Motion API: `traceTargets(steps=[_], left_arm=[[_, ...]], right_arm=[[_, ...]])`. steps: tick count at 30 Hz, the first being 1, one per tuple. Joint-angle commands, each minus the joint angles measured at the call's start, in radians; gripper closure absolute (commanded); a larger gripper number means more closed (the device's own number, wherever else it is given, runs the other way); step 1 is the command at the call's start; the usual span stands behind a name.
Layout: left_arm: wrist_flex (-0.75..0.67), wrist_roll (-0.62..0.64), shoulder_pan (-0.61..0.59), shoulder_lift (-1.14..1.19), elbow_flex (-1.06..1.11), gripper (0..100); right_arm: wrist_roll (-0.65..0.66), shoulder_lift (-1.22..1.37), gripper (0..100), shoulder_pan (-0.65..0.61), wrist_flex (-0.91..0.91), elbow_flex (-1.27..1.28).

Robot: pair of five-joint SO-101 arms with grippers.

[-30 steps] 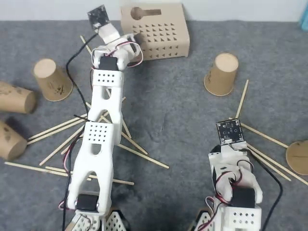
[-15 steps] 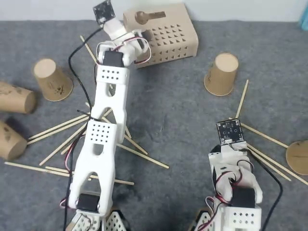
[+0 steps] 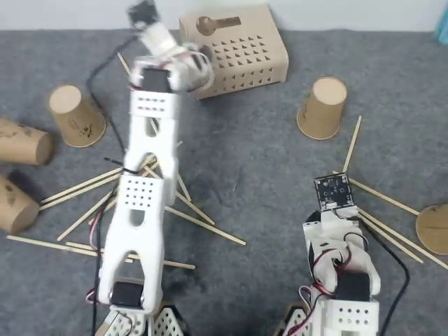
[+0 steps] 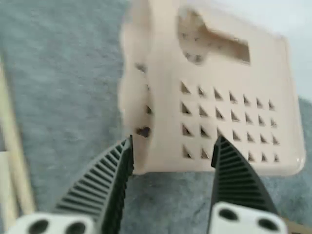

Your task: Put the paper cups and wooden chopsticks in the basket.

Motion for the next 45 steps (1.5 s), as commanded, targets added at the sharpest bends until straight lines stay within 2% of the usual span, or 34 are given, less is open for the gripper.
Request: traceTargets(steps=[1,4,14,17,26,34,37,40,42,45], left_arm=[[0.129,-0.021,-0.009,-0.118,-0.022,75],[0.132,-0.06,0.0,-0.064,-0.022,75],[-0.118,-0.058,-0.003,0.13,-0.025,75],[-0.157,-0.057,0.015,0.15,-0.025,75],[-0.155,-0.023,0.106,0.143,-0.022,75],[-0.163,0.005,0.127,0.163,-0.022,75],[-0.163,0.005,0.129,0.164,-0.022,83],[-0.19,-0.002,0.129,0.166,-0.022,100],[-0.195,-0.002,0.129,0.166,-0.022,97],[-0.189,0.003,0.127,0.16,-0.024,99]], right_arm=[[0.017,-0.012,98.9,-0.004,-0.025,-0.012],[0.017,-0.012,98.9,-0.004,-0.025,-0.012],[0.021,-0.012,98.9,-0.004,-0.025,-0.012],[0.081,-0.012,98.9,-0.004,-0.028,-0.002],[0.12,-0.012,98.9,-0.007,-0.028,0.0],[0.12,-0.012,98.9,-0.007,-0.027,0.0],[0.12,-0.012,98.9,-0.005,-0.027,0.0],[0.12,-0.012,98.9,-0.005,-0.027,0.002],[0.12,-0.012,98.9,-0.005,-0.027,0.002],[0.121,-0.012,98.9,-0.004,-0.027,0.002]])
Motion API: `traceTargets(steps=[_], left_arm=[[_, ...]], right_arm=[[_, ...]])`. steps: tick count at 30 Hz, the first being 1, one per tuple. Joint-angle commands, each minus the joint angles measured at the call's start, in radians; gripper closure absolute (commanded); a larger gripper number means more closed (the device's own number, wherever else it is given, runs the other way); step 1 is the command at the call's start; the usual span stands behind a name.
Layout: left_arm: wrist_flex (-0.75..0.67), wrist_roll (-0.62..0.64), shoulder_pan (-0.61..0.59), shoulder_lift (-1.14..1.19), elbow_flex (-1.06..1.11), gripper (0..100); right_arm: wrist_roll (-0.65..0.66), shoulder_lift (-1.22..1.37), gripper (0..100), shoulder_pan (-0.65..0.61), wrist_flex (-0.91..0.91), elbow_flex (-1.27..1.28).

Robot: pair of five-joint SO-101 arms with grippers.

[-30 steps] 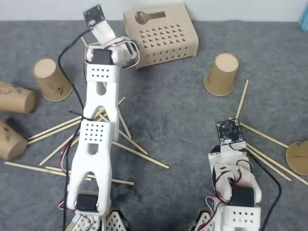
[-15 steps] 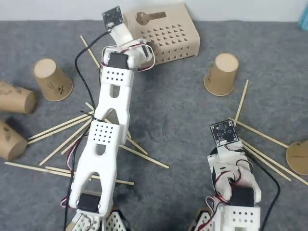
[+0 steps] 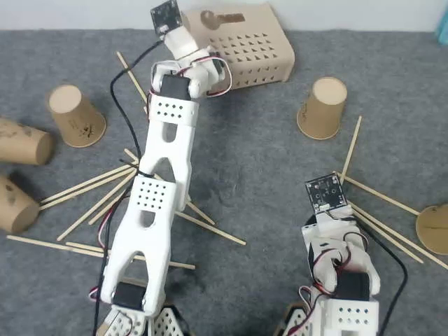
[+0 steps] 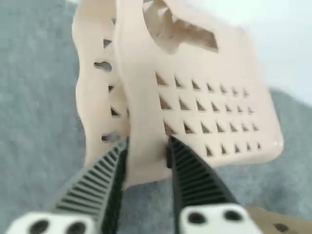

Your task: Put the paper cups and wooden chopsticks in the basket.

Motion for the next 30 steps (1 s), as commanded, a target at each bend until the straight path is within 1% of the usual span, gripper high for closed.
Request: traceTargets(steps=[1,3,5,12,17,20,24,27,30], left_arm=[[-0.005,0.008,0.008,-0.008,-0.004,99],[0.017,0.008,0.002,-0.038,-0.002,99],[0.071,0.008,-0.011,-0.086,-0.004,99],[0.331,0.002,-0.018,-0.296,-0.002,99],[0.471,-0.008,-0.026,-0.445,-0.002,99],[0.477,-0.072,-0.058,-0.531,0.001,99],[0.477,-0.089,-0.101,-0.632,0.033,99],[0.479,-0.091,-0.104,-0.713,0.16,99],[0.477,-0.123,-0.094,-0.833,0.387,99]], right_arm=[[0.012,-0.012,98.9,-0.002,-0.028,-0.005],[0.012,-0.012,98.9,-0.002,-0.028,-0.005],[0.012,-0.012,98.9,-0.002,-0.028,-0.005],[0.012,-0.012,98.9,-0.002,-0.028,-0.003],[0.012,-0.012,98.9,-0.002,-0.028,-0.003],[0.012,-0.012,98.9,-0.002,-0.028,-0.003],[0.012,-0.012,98.9,-0.002,-0.028,-0.003],[0.012,-0.012,98.9,-0.002,-0.028,-0.003],[0.012,-0.012,98.9,-0.002,-0.028,-0.003]])
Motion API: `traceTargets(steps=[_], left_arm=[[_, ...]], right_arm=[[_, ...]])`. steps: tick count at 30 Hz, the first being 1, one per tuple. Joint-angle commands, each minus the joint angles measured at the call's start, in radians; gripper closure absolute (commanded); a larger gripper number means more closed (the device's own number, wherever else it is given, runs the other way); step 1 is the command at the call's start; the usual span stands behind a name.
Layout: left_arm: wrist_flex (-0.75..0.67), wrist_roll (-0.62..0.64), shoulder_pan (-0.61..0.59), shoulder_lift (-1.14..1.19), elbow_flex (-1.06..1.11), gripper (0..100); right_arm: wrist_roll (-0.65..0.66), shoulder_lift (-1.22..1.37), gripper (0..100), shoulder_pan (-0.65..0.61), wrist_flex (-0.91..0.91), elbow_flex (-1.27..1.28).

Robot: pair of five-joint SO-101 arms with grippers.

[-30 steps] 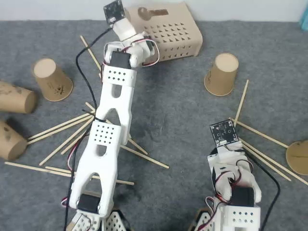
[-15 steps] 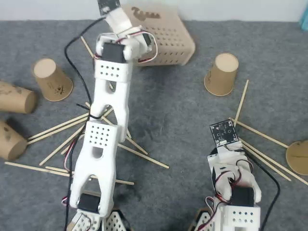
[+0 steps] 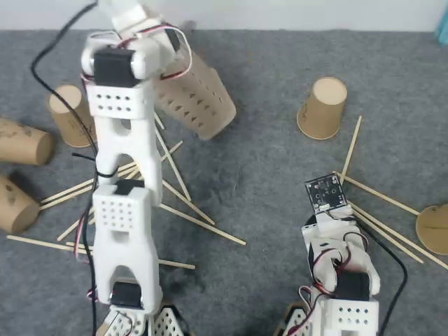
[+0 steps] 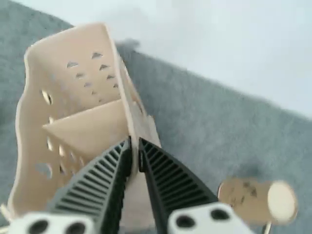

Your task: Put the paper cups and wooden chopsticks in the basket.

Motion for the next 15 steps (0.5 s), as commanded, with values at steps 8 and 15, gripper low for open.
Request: traceTargets(steps=[8,15], left_arm=[[0.0,0.031,0.14,-0.397,0.611,99],[-0.11,0.083,0.23,-0.381,0.727,99]], right_arm=[[0.011,-0.012,98.9,-0.002,-0.028,-0.002],[0.011,-0.012,98.9,-0.002,-0.028,-0.002]])
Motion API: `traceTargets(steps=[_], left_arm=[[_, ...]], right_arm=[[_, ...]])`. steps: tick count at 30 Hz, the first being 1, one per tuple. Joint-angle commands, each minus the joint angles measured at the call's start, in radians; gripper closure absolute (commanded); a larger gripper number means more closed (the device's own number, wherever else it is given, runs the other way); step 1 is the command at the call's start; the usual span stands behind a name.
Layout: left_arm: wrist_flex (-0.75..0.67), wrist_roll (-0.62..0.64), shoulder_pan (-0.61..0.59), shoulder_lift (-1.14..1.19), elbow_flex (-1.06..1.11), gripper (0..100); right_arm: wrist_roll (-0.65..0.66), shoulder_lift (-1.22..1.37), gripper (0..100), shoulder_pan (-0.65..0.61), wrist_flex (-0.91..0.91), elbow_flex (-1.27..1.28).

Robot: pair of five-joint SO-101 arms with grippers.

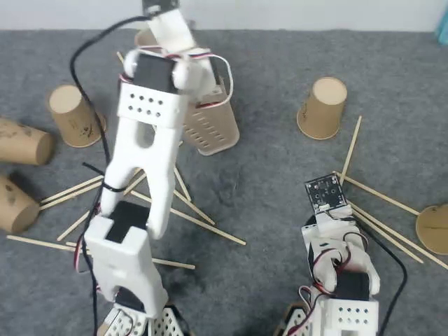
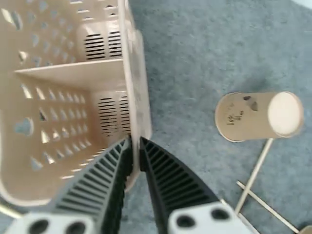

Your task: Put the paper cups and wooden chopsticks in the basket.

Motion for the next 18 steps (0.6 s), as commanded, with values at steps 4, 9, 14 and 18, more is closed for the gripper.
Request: traceTargets(steps=[4,9,14,18], left_arm=[[-0.018,-0.072,0.087,-0.049,-0.022,96],[0.103,-0.37,0.123,-0.074,-0.087,78],[0.109,-0.766,0.04,-0.118,-0.076,71],[0.109,-1.046,-0.014,-0.173,-0.005,71]], right_arm=[[0.011,-0.012,98.9,-0.002,-0.028,-0.006],[0.011,-0.012,98.9,-0.002,-0.028,-0.006],[0.011,-0.012,98.9,-0.002,-0.027,-0.006],[0.011,-0.012,98.9,-0.002,-0.027,-0.006]])
